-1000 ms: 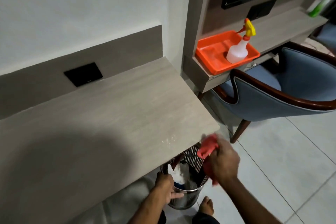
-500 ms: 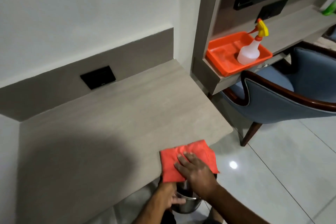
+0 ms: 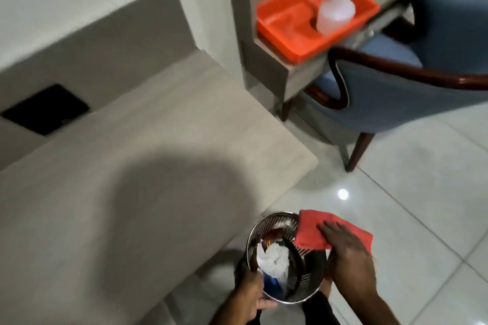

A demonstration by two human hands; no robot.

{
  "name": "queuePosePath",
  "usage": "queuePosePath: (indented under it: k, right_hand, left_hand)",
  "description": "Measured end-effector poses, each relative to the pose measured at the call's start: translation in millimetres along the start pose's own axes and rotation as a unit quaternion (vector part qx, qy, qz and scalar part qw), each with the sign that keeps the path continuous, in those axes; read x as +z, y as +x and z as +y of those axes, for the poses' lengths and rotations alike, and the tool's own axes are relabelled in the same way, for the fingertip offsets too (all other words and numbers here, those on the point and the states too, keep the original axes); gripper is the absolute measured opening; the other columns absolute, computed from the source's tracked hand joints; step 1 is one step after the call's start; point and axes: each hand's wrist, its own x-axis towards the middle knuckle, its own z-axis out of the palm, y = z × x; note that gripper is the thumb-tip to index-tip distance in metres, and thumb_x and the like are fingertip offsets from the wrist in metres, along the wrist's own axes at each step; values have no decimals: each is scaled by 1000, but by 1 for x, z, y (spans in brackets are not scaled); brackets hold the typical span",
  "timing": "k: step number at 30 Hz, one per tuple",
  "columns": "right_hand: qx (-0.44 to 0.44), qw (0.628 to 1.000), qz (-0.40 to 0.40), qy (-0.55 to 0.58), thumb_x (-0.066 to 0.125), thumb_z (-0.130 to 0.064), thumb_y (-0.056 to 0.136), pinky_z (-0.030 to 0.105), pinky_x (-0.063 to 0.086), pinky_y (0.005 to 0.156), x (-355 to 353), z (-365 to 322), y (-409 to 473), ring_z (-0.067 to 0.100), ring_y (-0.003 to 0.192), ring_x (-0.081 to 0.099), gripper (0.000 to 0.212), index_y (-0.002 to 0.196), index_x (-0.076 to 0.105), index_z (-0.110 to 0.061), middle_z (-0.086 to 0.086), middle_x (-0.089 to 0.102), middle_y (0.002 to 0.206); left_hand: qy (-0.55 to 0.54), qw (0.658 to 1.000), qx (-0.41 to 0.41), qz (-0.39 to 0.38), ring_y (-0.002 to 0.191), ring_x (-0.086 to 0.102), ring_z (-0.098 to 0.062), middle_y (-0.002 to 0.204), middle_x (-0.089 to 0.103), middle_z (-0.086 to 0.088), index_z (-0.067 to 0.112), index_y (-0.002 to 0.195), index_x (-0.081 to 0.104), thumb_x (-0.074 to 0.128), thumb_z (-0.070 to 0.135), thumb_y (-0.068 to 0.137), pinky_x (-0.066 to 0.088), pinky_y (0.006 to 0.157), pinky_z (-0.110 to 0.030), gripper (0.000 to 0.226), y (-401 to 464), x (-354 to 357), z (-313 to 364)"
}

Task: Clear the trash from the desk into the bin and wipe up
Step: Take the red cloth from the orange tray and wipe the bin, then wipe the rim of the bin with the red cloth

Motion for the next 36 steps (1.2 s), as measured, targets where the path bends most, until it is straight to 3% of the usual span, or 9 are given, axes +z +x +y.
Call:
queuePosePath:
  k: [6,9,15,20,26,30,32,34,36]
  right_hand:
    - [94,992,-70,53,74,-9,74,35,36,113,86,81,5,28,132,51,62,134,60,-11,12,58,140]
    - [90,983,-159,30,62,-15,82,31,23,119,127,123,4,22,144,35,66,146,44,-14,10,41,154]
    - [92,973,-210,-9,55,-13,89,36,17,121,188,190,17,28,149,23,66,151,33,-11,14,27,160]
    - [88,974,-207,-12,52,-8,90,40,19,121,205,208,26,29,149,22,65,152,30,-9,15,27,160]
    - [101,981,-162,37,63,-6,83,38,21,121,164,177,27,26,149,22,75,151,31,-6,15,27,160]
    - [106,988,-86,74,47,-19,87,50,34,115,102,130,21,23,150,20,68,152,29,-9,11,24,162]
    - [109,989,-48,87,33,-29,83,54,39,110,65,105,17,21,151,18,72,153,28,-12,8,20,163]
    - [98,991,-5,93,41,-18,85,54,44,105,36,83,14,18,151,17,71,154,25,-16,4,16,164]
    - [83,988,53,118,53,-11,86,49,41,109,4,60,15,14,150,19,76,155,20,-21,-2,15,164]
  left_hand:
    - [24,999,-15,36,92,72,-36,121,70,-13,23,125,56,52,24,98,60,49,-38,27,115,56,-43]
    - [36,997,-47,58,77,70,-35,118,68,-20,15,123,58,42,-10,87,59,42,-38,47,181,77,-60]
    - [33,998,-42,20,91,75,-39,116,73,-18,15,126,61,51,11,92,61,55,-44,36,277,113,-75]
    - [42,999,-21,13,93,74,-38,113,74,-16,15,122,63,44,-2,90,63,63,-51,41,312,129,-74]
    - [144,986,-9,85,86,69,-33,111,71,-22,-3,118,64,55,10,90,60,58,-34,32,251,122,-36]
    - [143,987,-2,-73,97,72,-34,110,73,-15,16,118,66,47,60,94,62,58,-37,54,150,140,28]
    - [121,979,87,-142,92,76,-30,100,78,-13,13,115,69,58,46,95,62,60,-37,41,90,148,64]
    - [150,958,206,-132,81,76,-24,93,78,-12,8,108,68,68,15,90,62,66,-36,20,38,155,93]
    - [189,929,298,-115,82,74,-25,95,77,-13,17,101,66,72,4,81,62,77,-43,24,-16,160,126]
